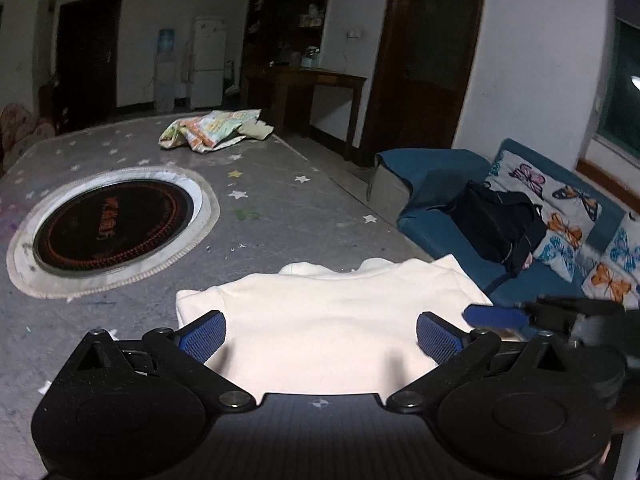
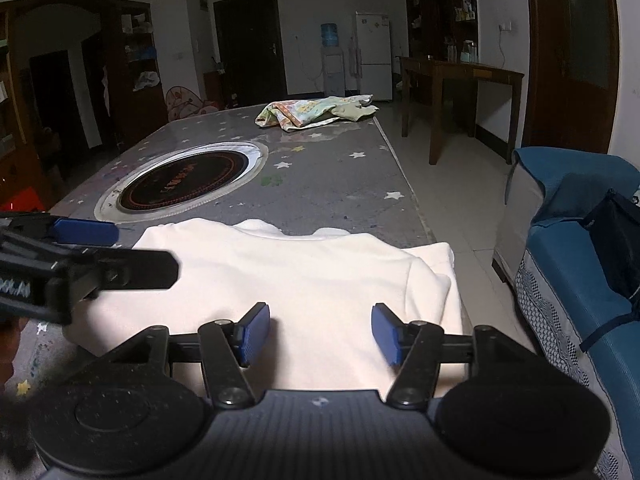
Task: Fold clothes
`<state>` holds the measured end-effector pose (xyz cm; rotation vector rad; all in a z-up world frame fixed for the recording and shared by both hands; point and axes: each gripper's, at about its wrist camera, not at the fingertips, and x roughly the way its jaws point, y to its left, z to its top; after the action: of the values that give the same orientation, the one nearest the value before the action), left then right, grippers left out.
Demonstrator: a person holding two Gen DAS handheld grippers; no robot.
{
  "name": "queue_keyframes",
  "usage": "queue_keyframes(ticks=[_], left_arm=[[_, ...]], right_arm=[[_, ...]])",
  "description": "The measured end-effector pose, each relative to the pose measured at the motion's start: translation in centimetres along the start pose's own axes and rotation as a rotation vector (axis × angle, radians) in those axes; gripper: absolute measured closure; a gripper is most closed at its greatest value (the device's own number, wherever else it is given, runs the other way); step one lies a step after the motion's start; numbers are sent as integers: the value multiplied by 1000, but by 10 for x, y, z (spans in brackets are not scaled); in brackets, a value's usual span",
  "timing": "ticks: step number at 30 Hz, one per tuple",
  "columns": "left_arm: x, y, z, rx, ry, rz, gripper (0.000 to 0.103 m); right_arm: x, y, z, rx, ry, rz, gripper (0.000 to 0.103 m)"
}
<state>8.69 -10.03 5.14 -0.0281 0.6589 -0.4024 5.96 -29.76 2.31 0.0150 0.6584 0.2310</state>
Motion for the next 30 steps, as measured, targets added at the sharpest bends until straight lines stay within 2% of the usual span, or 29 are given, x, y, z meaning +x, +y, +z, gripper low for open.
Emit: queue_keyframes(ticks=[5,8,17,23,30], left_arm=[[11,4,-3,-37,28,45,0],[14,6,-9,-25,35,60,0],[18,11,-19,-25,48,89,0],[23,13,-28,7,64,125,0],[19,22,-35,-11,67,131,0]], right_arm=[[2,3,1,-10,-4,-6,43],[2,5,1,-20,-9,-18,37],[4,7,-2,-34,-4,-34,31],[4,7,-2,-38,-2,-38,30],[5,7,-2,-46,1,-40,29]])
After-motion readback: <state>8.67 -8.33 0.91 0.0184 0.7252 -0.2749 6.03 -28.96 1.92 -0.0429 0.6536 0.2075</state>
